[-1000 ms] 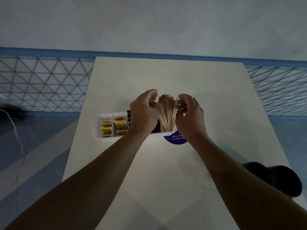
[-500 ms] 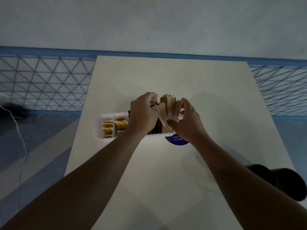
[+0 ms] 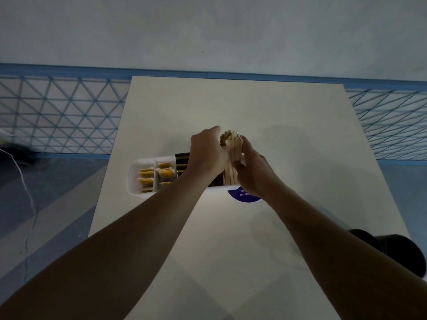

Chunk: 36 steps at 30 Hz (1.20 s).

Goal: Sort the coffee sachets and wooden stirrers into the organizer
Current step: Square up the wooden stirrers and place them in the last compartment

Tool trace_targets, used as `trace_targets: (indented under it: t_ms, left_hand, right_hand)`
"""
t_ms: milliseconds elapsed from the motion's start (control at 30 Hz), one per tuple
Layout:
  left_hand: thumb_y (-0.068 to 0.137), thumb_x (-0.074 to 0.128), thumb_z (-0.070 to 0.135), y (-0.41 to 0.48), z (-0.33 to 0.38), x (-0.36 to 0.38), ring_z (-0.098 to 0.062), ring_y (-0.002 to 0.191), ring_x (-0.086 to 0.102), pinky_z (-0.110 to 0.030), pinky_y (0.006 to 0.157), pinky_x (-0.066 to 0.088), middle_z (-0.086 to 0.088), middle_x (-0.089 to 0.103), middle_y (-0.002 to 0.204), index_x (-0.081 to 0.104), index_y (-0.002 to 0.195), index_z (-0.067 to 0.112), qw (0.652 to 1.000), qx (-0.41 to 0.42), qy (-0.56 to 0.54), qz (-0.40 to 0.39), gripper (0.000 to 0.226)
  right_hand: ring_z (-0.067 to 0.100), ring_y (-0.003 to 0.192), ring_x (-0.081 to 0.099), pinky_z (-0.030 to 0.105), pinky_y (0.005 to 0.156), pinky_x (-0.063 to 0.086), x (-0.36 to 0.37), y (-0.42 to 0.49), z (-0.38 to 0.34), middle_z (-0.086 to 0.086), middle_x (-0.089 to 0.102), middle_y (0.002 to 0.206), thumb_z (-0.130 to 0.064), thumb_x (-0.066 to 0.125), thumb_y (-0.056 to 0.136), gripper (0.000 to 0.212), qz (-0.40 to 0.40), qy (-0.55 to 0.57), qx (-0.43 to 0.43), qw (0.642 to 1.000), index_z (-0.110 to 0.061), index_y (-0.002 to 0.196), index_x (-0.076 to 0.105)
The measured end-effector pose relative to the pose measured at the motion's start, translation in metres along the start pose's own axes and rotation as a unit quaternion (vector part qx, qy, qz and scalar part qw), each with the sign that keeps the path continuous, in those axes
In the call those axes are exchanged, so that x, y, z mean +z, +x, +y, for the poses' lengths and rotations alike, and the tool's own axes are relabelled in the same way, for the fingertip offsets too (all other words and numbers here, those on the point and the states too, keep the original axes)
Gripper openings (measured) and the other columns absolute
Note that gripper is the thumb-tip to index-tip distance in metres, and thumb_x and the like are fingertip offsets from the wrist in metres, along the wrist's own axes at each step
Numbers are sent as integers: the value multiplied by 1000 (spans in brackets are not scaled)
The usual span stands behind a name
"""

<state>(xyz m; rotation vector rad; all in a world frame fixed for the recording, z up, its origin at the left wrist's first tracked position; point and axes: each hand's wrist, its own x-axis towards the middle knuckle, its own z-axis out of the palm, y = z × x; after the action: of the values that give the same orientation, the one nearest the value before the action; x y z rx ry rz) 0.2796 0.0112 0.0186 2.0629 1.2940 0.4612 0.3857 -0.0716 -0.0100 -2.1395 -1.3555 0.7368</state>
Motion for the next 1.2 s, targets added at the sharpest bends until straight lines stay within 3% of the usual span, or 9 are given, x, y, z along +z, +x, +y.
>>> trace_targets:
  t_ms: [67,233,333,467,633,767,933,1067,1200]
  left_hand:
    - [89,65,11,4,2,1,-20,95,66,-10,70,39,-10,71,109,67,115,7,1000,5,1,0,26]
    - [90,66,12,2,4,-1,-16,97,66,-13,79,37,-4,72,109,67,121,13,1000,23,-10,11,31]
    - [88,65,12,0,1,3,-16,93,66,-20,83,45,-1,74,102,70,115,17,1000,24,-6,2,27]
    - [87,68,9,-2,3,0,-21,114,62,-23,97,45,-6,67,123,59,133,13,1000,4,-27,6,47]
    - [85,72,9,-5,0,-10,-19,109,65,-15,85,44,-6,62,131,54,137,13,999,-3,-48,13,55]
    - [85,72,11,-14,-7,-21,-15,102,65,-17,85,46,-2,66,123,60,130,16,997,-9,-68,30,48]
    - [87,68,16,-29,-27,-46,-5,86,64,-2,68,39,5,68,108,65,120,17,994,-22,-78,67,34]
    - [89,67,27,-43,-61,-69,-7,94,61,-20,83,49,4,68,108,66,118,17,990,-52,-54,121,31]
    - [80,74,44,-57,-99,-86,-19,119,52,-35,98,46,-5,58,129,54,134,20,988,-103,-30,112,61]
  right_hand:
    - [30,113,62,36,83,46,0,-1,0,3,59,134,1,46,93,64,8,0,-19,1000,-26,149,28]
    - [32,120,59,47,96,51,2,0,6,6,54,142,4,49,87,79,24,-41,-51,998,-24,154,19]
    - [30,123,56,45,97,48,3,-2,9,4,53,143,2,49,89,77,6,-44,-28,999,-26,155,20]
    - [27,119,57,37,90,45,4,-5,9,3,56,136,1,45,91,63,4,-14,5,1000,-27,146,33]
    - [31,118,58,42,91,50,4,-7,14,6,57,134,0,45,88,56,-8,-23,54,998,-24,138,40]
    - [31,125,54,40,94,49,3,-12,17,6,52,143,-1,49,91,58,-16,-34,91,995,-18,145,36]
    - [29,132,47,37,91,47,4,-21,19,4,46,150,-4,49,93,65,-11,13,133,991,-19,152,29]
    - [27,130,49,43,95,53,5,-29,16,2,49,147,-9,63,89,74,-18,32,134,990,-23,153,28]
    - [21,117,56,40,91,51,10,-31,16,-1,57,135,-20,80,75,79,-27,54,104,993,-26,142,38]
